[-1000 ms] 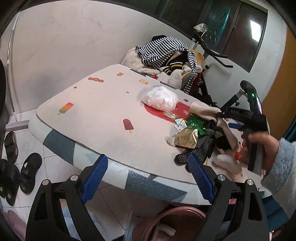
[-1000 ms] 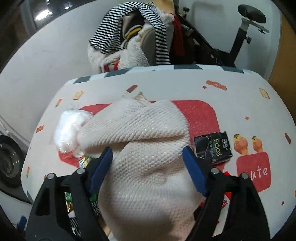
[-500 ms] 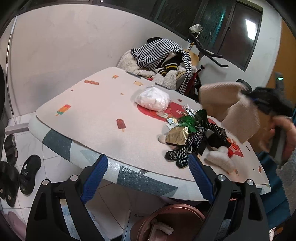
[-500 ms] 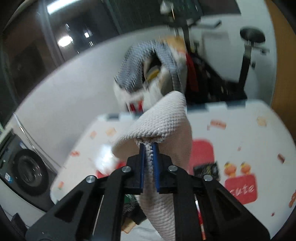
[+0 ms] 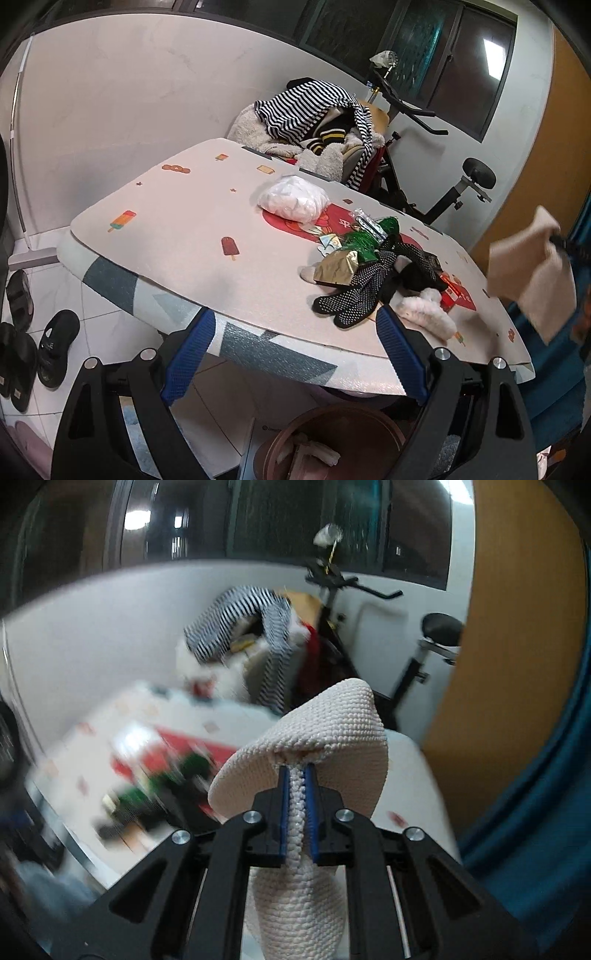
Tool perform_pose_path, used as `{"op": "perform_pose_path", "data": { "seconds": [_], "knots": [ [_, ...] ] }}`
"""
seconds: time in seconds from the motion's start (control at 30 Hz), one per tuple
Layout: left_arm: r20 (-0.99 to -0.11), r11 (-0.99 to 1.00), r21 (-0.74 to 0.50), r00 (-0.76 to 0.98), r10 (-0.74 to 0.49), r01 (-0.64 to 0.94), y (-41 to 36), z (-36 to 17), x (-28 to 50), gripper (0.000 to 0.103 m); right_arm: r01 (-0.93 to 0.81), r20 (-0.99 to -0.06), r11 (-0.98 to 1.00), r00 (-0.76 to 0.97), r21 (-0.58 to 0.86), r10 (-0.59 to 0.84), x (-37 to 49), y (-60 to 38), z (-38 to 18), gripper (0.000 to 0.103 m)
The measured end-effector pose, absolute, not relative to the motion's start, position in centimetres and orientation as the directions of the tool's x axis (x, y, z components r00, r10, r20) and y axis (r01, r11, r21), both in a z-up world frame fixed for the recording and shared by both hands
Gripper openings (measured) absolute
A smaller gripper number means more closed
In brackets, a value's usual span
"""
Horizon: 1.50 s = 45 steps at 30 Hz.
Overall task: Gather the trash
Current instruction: 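Lift the beige cloth with the right gripper while the left gripper grasps the white plastic bag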
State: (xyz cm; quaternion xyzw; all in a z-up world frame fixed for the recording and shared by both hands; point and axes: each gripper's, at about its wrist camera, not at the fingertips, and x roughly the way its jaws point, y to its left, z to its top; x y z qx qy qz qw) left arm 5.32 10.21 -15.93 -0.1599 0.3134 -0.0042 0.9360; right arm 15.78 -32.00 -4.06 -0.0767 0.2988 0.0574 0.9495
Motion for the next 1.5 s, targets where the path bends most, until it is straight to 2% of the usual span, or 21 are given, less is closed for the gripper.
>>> {"op": "perform_pose_path", "data": {
  "seconds": [0.1,0.2,0.33,0.5,0.6,0.67,0.7,0.77,0.9,1.07,1.13,1.2,1.27,1.3,1.33,1.37,1.5],
  "knots": [
    [-0.591,0.951,-0.299,0.798,-0.116,-0.083,9.7,-16.2,5.5,0.086,-0.164,-0.652,0.966,0.758,-0.2,-0.006,14.9,-32.7,-6.4,0.012],
    [-0.596,0.951,-0.3,0.793,-0.125,-0.076,9.4,-16.5,5.6,0.086,-0.244,-0.74,0.948,0.672,-0.205,0.013,15.5,-32.0,-9.9,0.012],
    [-0.598,0.953,-0.295,0.791,-0.129,-0.067,9.1,-16.5,5.6,0.086,-0.31,-0.789,0.95,0.592,-0.035,0.164,17.0,-30.7,-14.3,0.012],
    [-0.603,0.955,-0.288,0.789,-0.118,-0.077,9.4,-16.5,5.5,0.086,-0.234,-0.788,0.951,0.537,0.201,0.299,19.7,-29.7,-18.5,0.016],
    [-0.606,0.954,-0.288,0.788,-0.112,-0.087,9.7,-16.6,5.5,0.086,-0.188,-0.805,0.963,0.53,0.195,0.266,20.0,-29.2,-20.5,0.034],
    [-0.611,0.953,-0.288,0.784,-0.108,-0.092,9.8,-16.8,5.6,0.086,-0.185,-0.799,0.965,0.543,0.185,0.257,19.3,-29.0,-20.8,0.056],
    [-0.612,0.953,-0.289,0.783,-0.108,-0.095,9.9,-16.9,5.7,0.086,-0.183,-0.799,0.968,0.549,0.172,0.246,19.1,-28.9,-20.9,0.061],
    [-0.617,0.952,-0.29,0.779,-0.107,-0.1,10.0,-17.1,5.9,0.086,-0.174,-0.8,0.978,0.568,0.112,0.193,18.9,-28.8,-21.0,0.08],
    [-0.625,0.949,-0.297,0.773,-0.112,-0.103,9.9,-17.5,6.3,0.086,-0.154,-0.825,0.985,0.543,0.083,0.154,19.1,-29.8,-22.3,0.088],
    [-0.638,0.947,-0.305,0.76,-0.125,-0.1,9.6,-17.9,6.9,0.086,-0.135,-0.829,0.984,0.531,0.12,0.174,19.7,-30.7,-23.8,0.092],
    [-0.651,0.946,-0.308,0.748,-0.131,-0.103,9.6,-18.2,7.4,0.086,-0.137,-0.832,0.985,0.531,0.106,0.163,19.8,-30.4,-23.8,0.088],
    [-0.661,0.945,-0.311,0.737,-0.137,-0.103,9.7,-18.3,8.2,0.086,-0.157,-0.83,0.983,0.532,0.094,0.165,19.8,-30.0,-23.7,0.076],
    [-0.67,0.945,-0.313,0.727,-0.147,-0.098,9.9,-18.3,9.4,0.086,-0.18,-0.83,0.979,0.53,0.091,0.175,19.7,-29.8,-23.5,0.056],
    [-0.674,0.944,-0.315,0.723,-0.152,-0.095,10.1,-18.1,10.3,0.086,-0.187,-0.832,0.977,0.524,0.097,0.183,19.7,-29.8,-23.3,0.05],
    [-0.675,0.943,-0.32,0.721,-0.158,-0.093,10.3,-18.0,11.1,0.086,-0.191,-0.835,0.976,0.517,0.106,0.191,19.7,-29.9,-23.2,0.037],
    [-0.679,0.94,-0.329,0.715,-0.168,-0.092,10.6,-17.8,12.2,0.086,-0.19,-0.837,0.975,0.51,0.114,0.197,19.8,-30.0,-23.0,0.029],
    [-0.682,0.938,-0.338,0.707,-0.187,-0.078,11.4,-16.8,17.1,0.086,-0.114,-0.786,0.979,0.584,0.167,0.202,19.5,-31.7,-20.1,0.025]
  ]
}}
